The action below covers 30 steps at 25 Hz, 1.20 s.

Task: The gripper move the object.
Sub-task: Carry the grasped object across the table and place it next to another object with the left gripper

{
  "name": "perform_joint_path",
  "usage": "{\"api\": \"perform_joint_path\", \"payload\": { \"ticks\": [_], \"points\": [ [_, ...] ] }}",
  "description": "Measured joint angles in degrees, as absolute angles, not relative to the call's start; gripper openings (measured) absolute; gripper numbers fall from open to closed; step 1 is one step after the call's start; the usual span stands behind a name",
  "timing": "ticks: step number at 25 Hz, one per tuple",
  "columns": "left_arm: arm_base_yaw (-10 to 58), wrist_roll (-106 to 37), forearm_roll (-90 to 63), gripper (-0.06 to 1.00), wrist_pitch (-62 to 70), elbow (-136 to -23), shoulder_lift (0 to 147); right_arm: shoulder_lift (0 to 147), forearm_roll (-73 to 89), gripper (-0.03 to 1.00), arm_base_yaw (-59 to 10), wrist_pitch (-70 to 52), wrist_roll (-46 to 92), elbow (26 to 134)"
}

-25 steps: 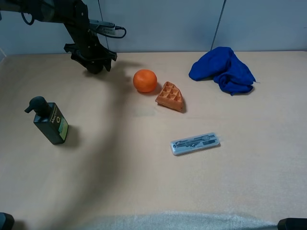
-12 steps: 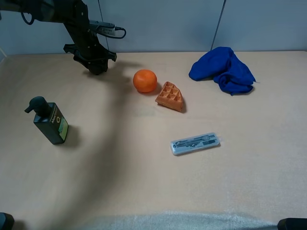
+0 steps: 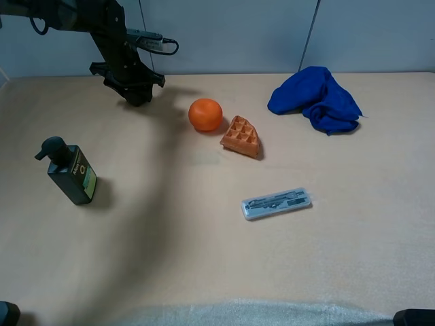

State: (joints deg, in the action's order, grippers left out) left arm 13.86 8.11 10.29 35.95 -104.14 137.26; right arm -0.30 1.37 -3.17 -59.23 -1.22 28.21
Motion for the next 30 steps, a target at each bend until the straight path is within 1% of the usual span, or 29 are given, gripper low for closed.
{"api": "perform_joint_path", "payload": {
  "ticks": [9,22,30],
  "points": [
    [13.86,9.49,10.48,0.61,38.14,-105.14,133.83,-0.3,1.37,0.69,-3.17,-59.23,-1.22,28.21],
    [13.99,10.58,8.13,0.61,50.09,-106.49,127.73,-0.3,1.37,0.69,-3.17,-59.23,-1.22,28.21],
    [16.41,10.58,7.31,0.61,55.49,-107.84,124.48,-0.3,1.37,0.69,-3.17,-59.23,-1.22,28.21]
  ]
}}
